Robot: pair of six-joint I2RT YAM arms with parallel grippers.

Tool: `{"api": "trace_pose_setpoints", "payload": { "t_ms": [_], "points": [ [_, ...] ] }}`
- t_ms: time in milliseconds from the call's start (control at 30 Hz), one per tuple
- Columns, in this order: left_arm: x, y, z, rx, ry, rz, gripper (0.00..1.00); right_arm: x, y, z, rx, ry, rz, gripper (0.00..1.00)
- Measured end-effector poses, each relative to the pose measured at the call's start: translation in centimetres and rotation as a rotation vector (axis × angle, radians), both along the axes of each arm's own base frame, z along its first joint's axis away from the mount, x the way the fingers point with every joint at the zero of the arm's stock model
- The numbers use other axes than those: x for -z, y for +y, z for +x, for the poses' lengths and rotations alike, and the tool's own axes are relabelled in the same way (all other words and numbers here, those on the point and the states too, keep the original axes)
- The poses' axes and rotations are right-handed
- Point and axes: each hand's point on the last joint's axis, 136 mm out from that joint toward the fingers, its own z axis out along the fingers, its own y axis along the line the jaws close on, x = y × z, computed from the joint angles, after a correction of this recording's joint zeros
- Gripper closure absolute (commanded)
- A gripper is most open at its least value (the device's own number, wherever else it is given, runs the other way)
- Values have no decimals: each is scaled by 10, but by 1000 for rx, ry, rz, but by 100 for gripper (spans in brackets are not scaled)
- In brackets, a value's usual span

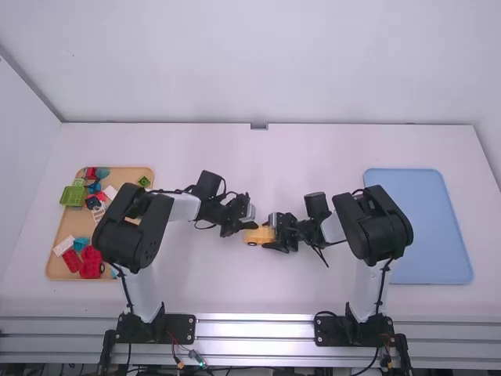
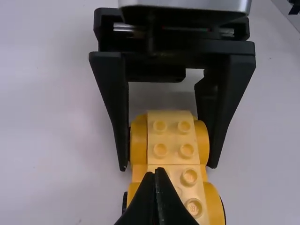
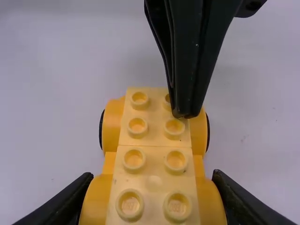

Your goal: Assemble lego blocks to make yellow taxi

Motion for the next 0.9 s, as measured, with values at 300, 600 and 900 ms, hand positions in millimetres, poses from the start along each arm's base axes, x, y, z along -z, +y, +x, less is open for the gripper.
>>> {"api": "trace_pose_setpoints", "payload": {
  "t_ms": [300,600,900],
  "points": [
    [-43,34,17,-121,5,65,1,1,-2,11,30,-21,-22,37],
    [-135,98,78,-458,-115,74,1,5,-5,16,48,-39,-52,31],
    [-131,139,90,-661,17,79,1,5,-9,27,71,-29,-67,1]
  ]
}}
